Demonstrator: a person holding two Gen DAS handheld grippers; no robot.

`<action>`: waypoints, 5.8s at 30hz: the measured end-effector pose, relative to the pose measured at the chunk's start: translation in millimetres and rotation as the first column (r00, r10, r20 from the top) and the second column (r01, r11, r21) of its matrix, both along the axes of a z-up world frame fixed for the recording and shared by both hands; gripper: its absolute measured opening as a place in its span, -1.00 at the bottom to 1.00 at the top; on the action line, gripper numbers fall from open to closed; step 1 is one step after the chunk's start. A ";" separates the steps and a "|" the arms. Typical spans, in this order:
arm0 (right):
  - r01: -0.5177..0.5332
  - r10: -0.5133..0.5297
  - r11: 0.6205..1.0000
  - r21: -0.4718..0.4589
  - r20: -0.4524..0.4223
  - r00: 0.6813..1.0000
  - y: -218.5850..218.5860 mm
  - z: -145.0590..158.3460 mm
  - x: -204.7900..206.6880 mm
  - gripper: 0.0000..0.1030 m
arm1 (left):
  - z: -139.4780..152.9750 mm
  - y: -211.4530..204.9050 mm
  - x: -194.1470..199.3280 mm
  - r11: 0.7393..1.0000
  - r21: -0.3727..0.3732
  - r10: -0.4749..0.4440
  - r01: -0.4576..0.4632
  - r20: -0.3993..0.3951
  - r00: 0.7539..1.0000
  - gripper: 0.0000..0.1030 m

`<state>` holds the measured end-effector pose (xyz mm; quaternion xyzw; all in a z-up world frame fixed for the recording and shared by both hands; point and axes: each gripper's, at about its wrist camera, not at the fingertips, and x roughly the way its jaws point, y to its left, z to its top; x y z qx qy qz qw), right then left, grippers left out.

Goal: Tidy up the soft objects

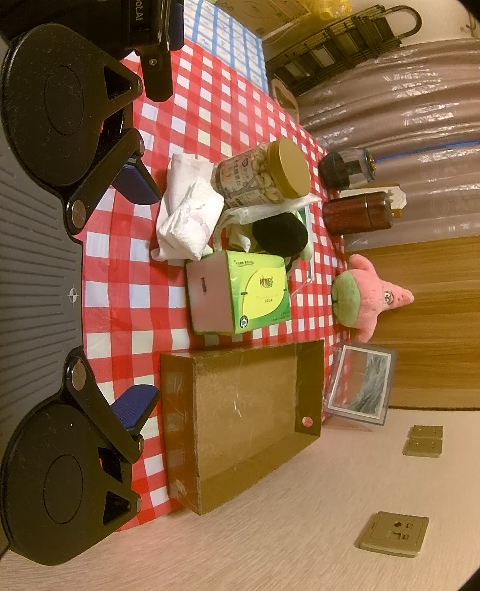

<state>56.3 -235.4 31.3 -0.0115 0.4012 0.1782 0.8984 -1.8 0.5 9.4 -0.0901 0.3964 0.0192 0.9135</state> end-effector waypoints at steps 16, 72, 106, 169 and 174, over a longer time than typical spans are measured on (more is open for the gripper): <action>-0.230 0.235 0.970 -0.077 0.065 0.970 32.0 -15.3 28.0 0.99 | -23.6 34.4 46.8 0.980 0.063 -0.187 0.190 -0.056 0.981 0.91; -0.343 0.388 0.881 -0.327 0.082 0.918 93.7 -61.7 66.1 -0.28 | -116.8 -5.2 153.1 0.645 0.241 -0.692 0.725 -0.218 0.688 0.42; -0.021 0.039 0.992 -0.127 0.138 0.990 -12.3 -5.2 70.2 -0.28 | -28.6 -29.1 138.1 0.914 -0.076 -0.400 0.398 -0.019 0.916 -0.76; 0.308 -0.308 0.948 0.076 -0.012 0.951 -145.4 -35.9 163.3 0.23 | -28.7 -154.1 238.6 0.912 -0.153 -0.374 0.380 0.064 0.925 -0.10; 0.304 -0.304 0.951 0.059 -0.013 0.953 -139.4 -24.8 150.7 0.23 | -20.5 -148.0 227.0 0.917 -0.155 -0.359 0.367 0.078 0.930 -0.03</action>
